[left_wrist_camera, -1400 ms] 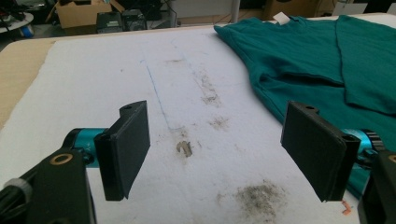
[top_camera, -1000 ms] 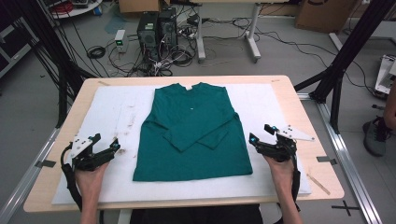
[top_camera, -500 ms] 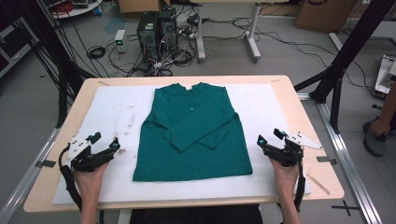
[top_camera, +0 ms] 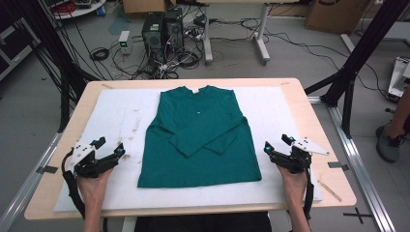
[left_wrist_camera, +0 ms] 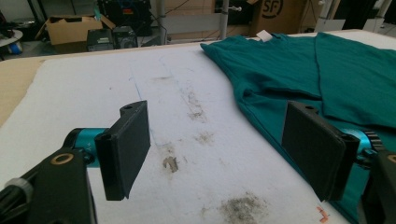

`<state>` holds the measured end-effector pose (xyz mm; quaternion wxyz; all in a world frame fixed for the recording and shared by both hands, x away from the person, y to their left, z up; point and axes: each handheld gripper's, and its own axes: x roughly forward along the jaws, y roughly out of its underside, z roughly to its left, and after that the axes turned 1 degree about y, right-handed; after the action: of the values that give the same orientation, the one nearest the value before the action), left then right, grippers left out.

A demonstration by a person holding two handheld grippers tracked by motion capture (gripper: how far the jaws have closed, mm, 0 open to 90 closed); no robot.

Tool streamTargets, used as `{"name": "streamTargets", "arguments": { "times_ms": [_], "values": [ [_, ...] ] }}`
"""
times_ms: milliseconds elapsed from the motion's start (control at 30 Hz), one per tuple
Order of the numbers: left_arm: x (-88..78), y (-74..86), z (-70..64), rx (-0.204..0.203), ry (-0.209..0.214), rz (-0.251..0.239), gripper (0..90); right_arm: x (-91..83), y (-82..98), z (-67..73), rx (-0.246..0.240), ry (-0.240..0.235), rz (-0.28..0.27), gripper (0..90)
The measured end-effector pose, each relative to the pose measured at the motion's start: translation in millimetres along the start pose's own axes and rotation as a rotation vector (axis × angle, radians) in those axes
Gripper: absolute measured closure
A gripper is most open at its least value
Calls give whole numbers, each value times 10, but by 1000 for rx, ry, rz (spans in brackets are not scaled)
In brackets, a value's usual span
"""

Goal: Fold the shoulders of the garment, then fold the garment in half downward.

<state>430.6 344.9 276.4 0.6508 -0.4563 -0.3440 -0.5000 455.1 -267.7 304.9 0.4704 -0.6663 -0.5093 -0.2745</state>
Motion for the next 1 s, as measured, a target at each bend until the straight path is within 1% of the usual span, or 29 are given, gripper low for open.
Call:
{"name": "streamTargets", "arguments": {
  "times_ms": [267, 367, 433, 500, 533, 567, 600, 633, 667, 733, 767, 800, 833, 867, 967, 1000],
  "values": [
    [8, 5, 0, 0, 2, 16, 242, 4, 1, 3, -1, -4, 5, 227],
    [17, 4, -2, -5, 8, 31, 247, 14, -3, 20, -23, -4, 16, 239],
    [16, -8, -7, -1, 19, 31, 262, 26, -9, 41, -36, 0, 30, 239],
    [25, -19, -33, 17, 23, 45, 269, 30, -11, 42, -39, -1, 37, 239],
    [35, -24, -50, 21, 23, 58, 276, 36, -13, 41, -41, -2, 40, 239],
    [48, -28, -73, 19, 33, 79, 283, 37, -15, 47, -36, -3, 46, 239],
    [59, -30, -88, 19, 43, 92, 299, 40, -16, 46, -39, -3, 51, 245],
    [76, -35, -112, 14, 56, 115, 318, 47, -18, 44, -41, -2, 53, 253],
    [97, -43, -137, 3, 65, 146, 348, 50, -21, 48, -37, -6, 67, 268],
    [145, -67, -203, -10, 84, 206, 380, 55, -25, 53, -37, -16, 75, 301],
    [176, -82, -241, -18, 95, 236, 415, 60, -32, 64, -38, -35, 93, 343],
    [198, -97, -266, -24, 109, 259, 415, 60, -32, 64, -38, -35, 93, 343],
    [238, -121, -310, -33, 122, 293, 427, 64, -37, 70, -38, -43, 99, 352],
    [274, -139, -346, -37, 127, 322, 451, 74, -48, 85, -41, -54, 118, 371],
    [379, -176, -443, -34, 145, 367, 466, 111, -84, 139, -50, -70, 169, 382],
    [412, -184, -470, -27, 138, 381, 482, 121, -94, 158, -54, -73, 177, 385]
  ]
}}
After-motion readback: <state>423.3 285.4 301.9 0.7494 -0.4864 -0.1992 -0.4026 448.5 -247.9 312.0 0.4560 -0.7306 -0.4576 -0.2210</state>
